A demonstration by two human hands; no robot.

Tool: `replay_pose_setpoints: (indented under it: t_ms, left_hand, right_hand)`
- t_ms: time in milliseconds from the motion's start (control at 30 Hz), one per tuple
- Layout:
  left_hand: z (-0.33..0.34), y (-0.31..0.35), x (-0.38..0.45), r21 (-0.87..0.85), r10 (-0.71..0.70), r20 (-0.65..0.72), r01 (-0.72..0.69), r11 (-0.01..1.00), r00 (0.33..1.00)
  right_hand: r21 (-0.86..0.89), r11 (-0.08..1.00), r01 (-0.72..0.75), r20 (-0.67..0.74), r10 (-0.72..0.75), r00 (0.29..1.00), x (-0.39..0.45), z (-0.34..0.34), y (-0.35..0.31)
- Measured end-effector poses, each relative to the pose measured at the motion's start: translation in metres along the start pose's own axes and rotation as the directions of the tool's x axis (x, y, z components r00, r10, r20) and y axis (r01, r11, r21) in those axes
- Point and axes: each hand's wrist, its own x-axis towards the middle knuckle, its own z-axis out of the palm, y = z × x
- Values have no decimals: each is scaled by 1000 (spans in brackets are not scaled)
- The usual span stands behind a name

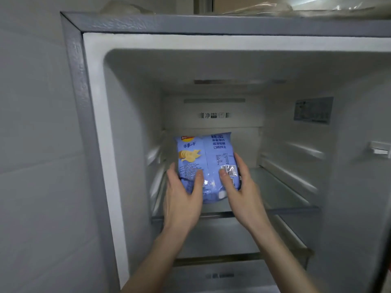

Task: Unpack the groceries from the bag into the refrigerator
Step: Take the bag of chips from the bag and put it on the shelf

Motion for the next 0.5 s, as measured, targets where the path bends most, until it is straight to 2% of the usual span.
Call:
replay_pose_setpoints:
  t_ms: [133,267,500]
  left_hand:
    - [8,-20,14,152,-77,30,71,986,997]
    - [13,-31,20,285,-59,57,41,958,997]
    - [16,-40,28,359,44,103,-78,930,994]
  right_hand:
    - [-87,995,-54,66,60,996,19,10,15]
    - [-218,973,-80,167,118,979,27,15,30]
    - [-428,898,105,235,-1,972,36,26,45]
